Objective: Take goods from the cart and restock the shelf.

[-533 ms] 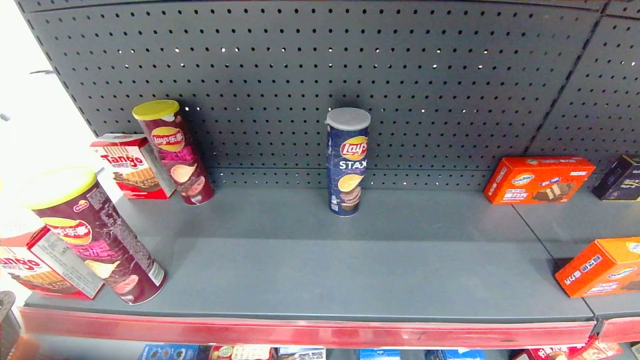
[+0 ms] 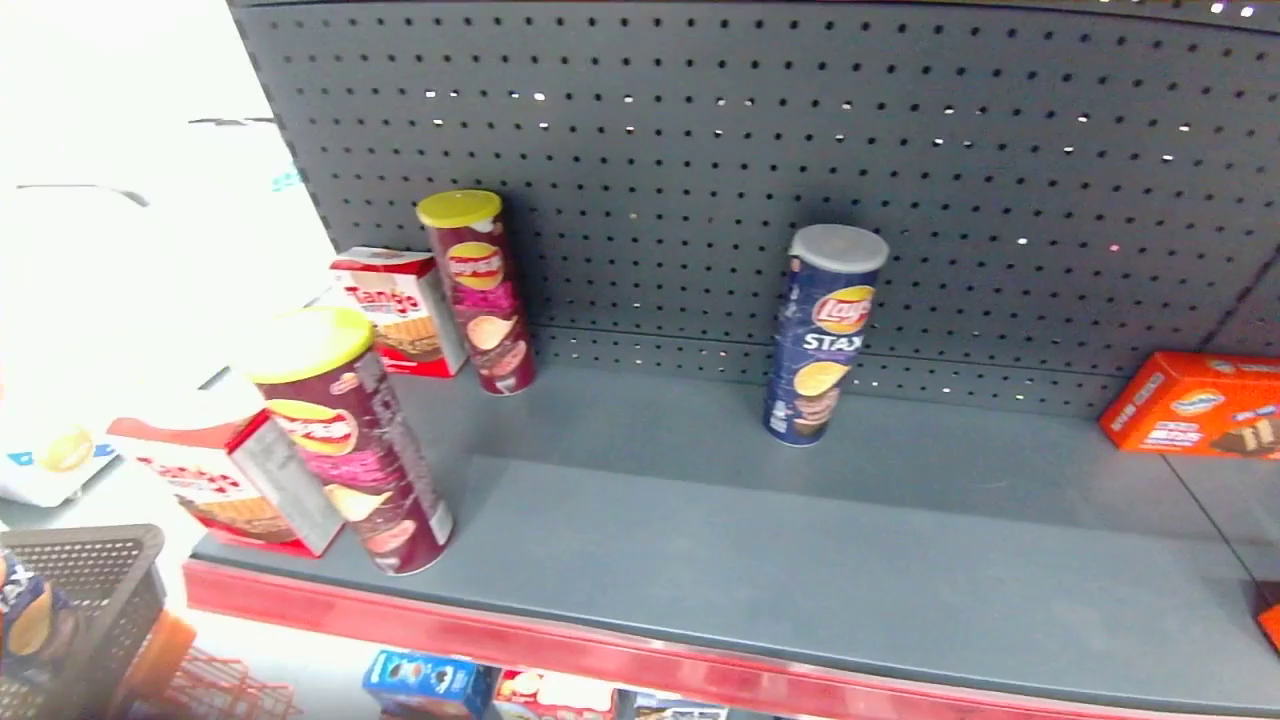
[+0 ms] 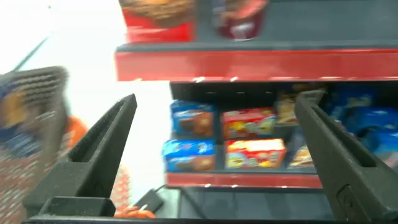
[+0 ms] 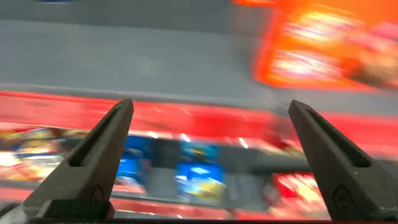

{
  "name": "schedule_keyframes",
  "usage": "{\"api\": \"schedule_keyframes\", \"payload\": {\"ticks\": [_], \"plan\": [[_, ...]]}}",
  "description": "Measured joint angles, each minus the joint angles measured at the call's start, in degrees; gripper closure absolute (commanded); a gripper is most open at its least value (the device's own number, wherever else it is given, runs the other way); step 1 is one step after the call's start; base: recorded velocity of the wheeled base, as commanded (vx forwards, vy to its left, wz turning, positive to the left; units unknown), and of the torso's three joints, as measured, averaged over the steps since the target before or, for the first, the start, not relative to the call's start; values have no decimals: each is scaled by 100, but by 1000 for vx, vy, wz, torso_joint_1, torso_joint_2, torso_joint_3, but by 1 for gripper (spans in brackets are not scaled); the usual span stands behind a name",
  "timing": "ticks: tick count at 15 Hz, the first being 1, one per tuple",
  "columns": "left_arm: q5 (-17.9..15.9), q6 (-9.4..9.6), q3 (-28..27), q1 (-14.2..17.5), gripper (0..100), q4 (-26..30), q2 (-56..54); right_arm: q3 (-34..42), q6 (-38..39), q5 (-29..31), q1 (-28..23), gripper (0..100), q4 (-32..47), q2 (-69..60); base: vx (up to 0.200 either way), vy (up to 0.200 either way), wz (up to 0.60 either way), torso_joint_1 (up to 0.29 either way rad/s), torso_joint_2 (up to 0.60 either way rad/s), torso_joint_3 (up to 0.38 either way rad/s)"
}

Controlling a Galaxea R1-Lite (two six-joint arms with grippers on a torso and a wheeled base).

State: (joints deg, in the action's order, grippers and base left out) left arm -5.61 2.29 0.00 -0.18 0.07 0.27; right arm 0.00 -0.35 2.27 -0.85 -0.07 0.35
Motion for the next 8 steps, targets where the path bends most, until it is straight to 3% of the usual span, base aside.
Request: {"api": "schedule_keyframes", "payload": {"ticks": [6,8], "plan": [[-2,0,0,0,0,0,0,0,-2,2,-5,0,0,0,0,0,600,5,2,4],[-2,0,0,0,0,2,0,0,4,2,0,0,0,0,0,0,0,0,0,0]]}}
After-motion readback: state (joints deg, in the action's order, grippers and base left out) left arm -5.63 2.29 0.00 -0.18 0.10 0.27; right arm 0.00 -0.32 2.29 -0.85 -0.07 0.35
